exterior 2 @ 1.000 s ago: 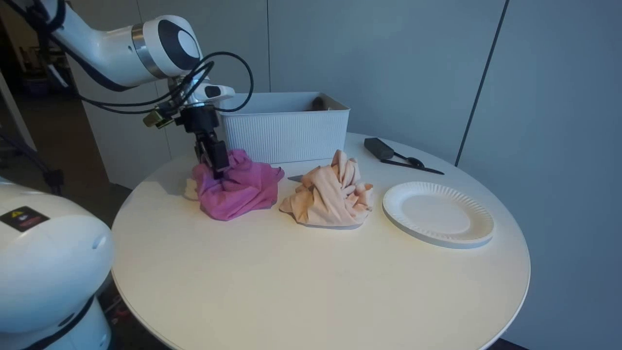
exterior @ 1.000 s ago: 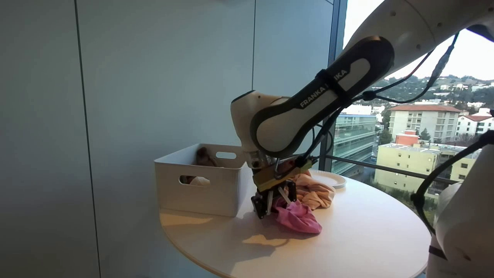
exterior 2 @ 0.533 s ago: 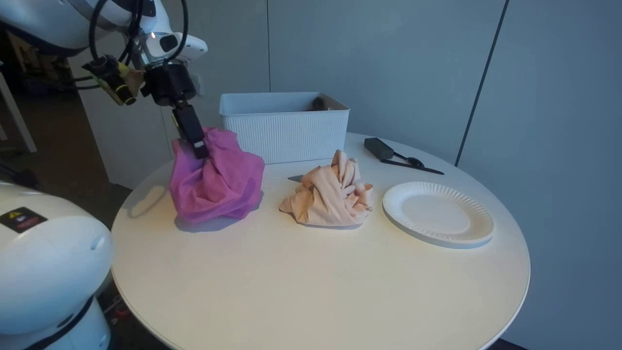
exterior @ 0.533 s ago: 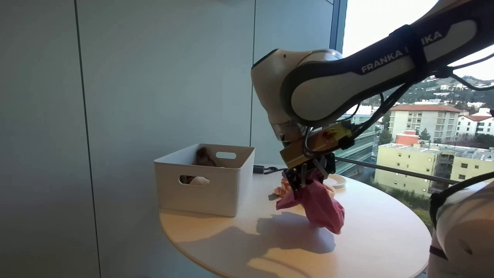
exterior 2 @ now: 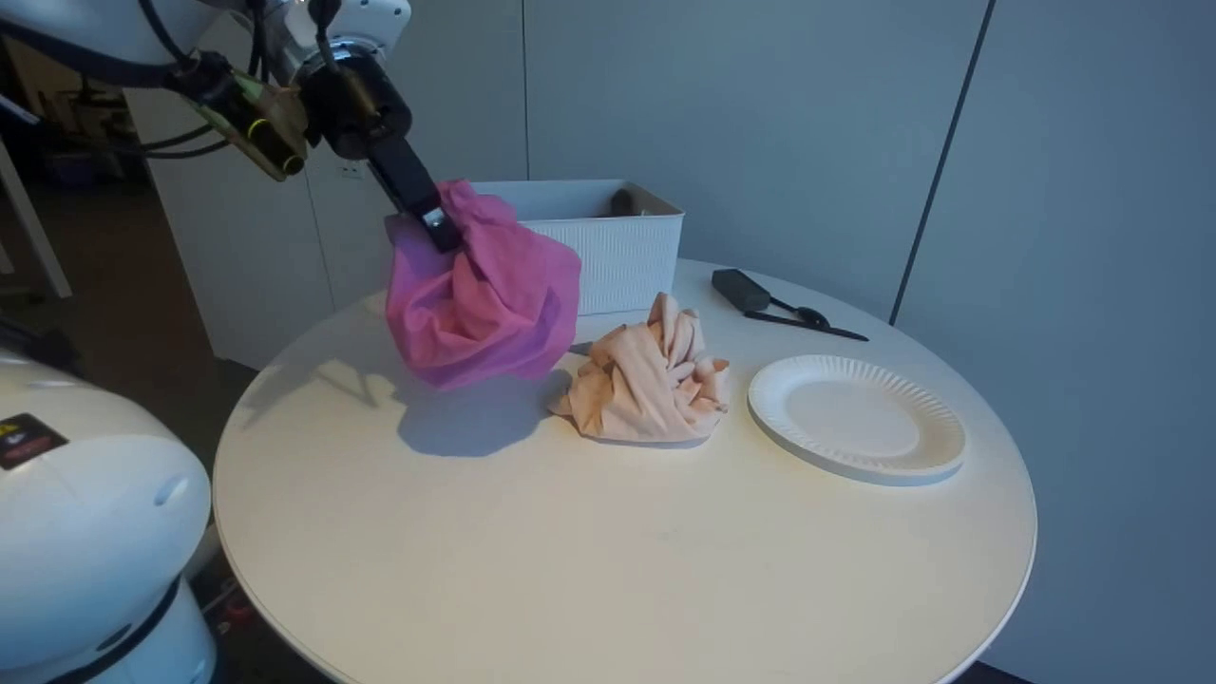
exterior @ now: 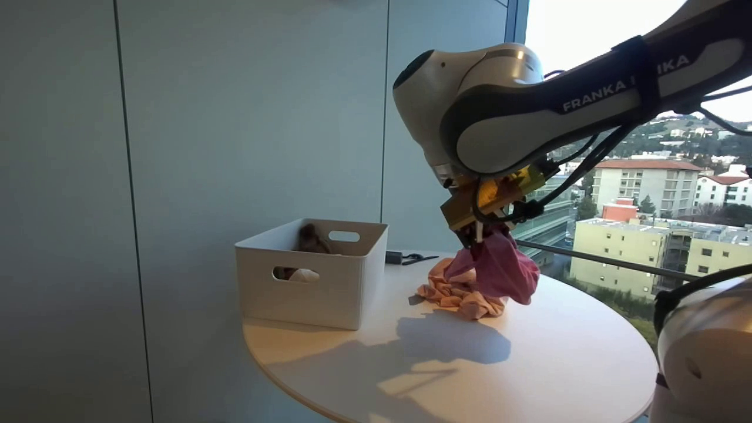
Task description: Put the clothing into the basket
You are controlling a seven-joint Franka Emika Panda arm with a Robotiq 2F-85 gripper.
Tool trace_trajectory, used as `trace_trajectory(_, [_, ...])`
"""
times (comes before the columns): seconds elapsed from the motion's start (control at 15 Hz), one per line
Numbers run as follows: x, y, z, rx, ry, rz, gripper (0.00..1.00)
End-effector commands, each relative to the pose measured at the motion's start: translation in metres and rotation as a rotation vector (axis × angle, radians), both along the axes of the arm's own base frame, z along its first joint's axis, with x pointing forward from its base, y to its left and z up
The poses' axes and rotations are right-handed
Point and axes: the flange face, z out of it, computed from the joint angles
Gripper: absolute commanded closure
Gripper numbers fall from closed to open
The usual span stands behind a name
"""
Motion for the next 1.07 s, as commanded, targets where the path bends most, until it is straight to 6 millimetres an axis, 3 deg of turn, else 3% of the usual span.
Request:
trace_trajectory(0.0, [0.034,0.005,0.041,-0.135,-0.098,0.113,0.93])
trace_trajectory(0.2, [0.064,0.027,0.064,-0.185,-0.141,0.278,0.92])
trace_trajectory(0.4, [0.096,0.059,0.068,-0.197,-0.149,0.449,0.93])
trace_trajectory(0.67, [0.139,0.095,0.049,-0.197,-0.126,0.674,0.92])
trace_trajectory(1.0, [0.177,0.127,0.009,-0.068,-0.090,0.931,0.93])
